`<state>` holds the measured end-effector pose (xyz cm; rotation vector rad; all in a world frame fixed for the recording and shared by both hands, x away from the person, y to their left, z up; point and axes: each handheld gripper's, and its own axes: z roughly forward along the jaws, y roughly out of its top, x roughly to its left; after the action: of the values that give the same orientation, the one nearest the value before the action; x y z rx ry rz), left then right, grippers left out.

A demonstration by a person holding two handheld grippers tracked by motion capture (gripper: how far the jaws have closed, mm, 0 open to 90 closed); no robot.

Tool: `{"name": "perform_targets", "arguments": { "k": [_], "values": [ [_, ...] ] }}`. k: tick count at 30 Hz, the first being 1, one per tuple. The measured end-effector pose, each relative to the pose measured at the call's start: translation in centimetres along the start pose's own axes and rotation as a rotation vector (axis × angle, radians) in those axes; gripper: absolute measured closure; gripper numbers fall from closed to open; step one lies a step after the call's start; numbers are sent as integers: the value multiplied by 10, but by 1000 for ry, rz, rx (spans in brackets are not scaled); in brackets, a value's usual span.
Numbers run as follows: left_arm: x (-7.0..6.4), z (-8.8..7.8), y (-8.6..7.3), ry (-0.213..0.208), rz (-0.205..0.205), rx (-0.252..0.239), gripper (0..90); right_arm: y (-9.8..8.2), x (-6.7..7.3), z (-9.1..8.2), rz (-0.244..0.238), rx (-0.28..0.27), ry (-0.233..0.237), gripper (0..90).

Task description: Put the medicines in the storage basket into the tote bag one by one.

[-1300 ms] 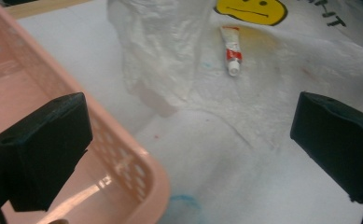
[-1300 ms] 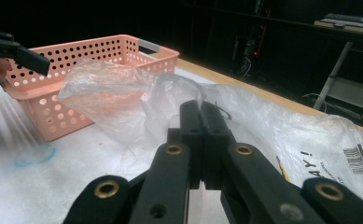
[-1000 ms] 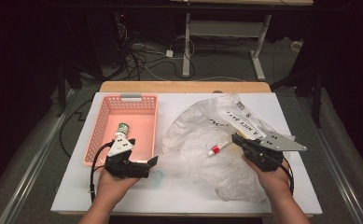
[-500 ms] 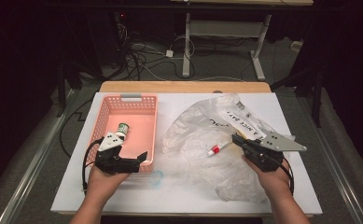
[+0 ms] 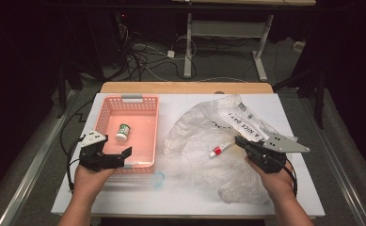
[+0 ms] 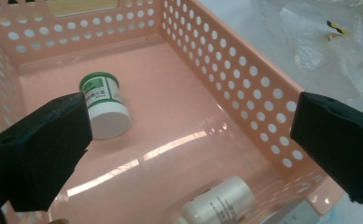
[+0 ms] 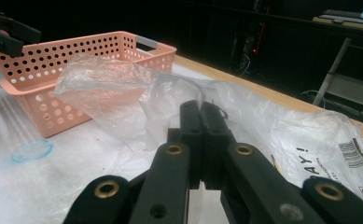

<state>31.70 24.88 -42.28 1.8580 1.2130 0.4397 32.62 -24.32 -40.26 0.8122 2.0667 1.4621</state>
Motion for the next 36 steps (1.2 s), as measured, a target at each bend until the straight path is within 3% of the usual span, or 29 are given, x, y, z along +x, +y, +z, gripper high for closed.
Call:
{"name": "perform_targets", "arguments": {
  "k": [8,11,15,17,27,29,36],
  "values": [
    [7,-3,1,13,-27,-2,0,1,1,0,-4,0,-2,900],
    [5,-2,7,13,-14,1,0,1,1,0,-6,-2,0,900],
    [5,0,18,10,-28,-15,0,1,0,1,-3,0,-1,900],
    [6,4,24,16,-17,-2,0,1,1,2,-6,3,3,900],
    [18,30,47,31,-40,34,0,2,1,1,-10,-2,2,900],
    [23,35,51,23,-56,44,0,2,0,0,-12,-3,0,900],
    [38,56,60,52,-80,101,0,3,0,0,-8,-7,1,900]
  ]
}}
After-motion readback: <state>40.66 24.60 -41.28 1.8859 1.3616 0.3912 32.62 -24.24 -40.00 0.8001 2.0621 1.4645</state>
